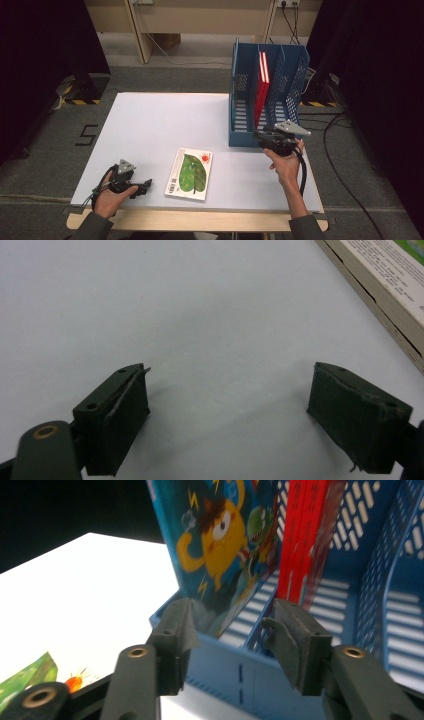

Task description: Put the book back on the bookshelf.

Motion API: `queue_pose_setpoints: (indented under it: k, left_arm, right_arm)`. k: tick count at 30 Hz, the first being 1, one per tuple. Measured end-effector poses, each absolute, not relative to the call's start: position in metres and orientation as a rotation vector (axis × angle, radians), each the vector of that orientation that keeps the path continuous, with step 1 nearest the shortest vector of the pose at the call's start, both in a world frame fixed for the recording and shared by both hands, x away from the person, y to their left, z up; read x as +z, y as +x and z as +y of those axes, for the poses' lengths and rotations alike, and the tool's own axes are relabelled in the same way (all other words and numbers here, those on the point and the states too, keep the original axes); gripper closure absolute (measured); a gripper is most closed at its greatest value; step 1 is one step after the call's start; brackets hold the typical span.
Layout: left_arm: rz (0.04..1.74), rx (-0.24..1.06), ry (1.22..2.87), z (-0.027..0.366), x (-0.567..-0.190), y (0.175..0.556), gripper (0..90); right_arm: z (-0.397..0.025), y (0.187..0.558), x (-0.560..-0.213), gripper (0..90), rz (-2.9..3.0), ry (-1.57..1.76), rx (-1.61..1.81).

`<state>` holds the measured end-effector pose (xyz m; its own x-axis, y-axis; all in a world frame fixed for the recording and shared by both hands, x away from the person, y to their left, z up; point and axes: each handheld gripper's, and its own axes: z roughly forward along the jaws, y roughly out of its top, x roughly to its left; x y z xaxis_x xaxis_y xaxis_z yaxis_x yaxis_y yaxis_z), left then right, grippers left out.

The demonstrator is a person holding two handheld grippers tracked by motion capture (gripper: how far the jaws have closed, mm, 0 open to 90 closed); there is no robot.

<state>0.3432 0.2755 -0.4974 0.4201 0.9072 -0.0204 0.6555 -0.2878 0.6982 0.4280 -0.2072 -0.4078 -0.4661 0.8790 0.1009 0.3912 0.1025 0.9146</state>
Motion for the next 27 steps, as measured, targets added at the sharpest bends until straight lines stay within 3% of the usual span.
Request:
queue_pose_setpoints:
  k: [27]
  left_arm:
    - [1.317,0.516,2.039,0.275,-0.498,0.343,14.9]
  right_arm:
    - [-0.184,0.390,-0.442,31.5,2.000,1.275,1.448]
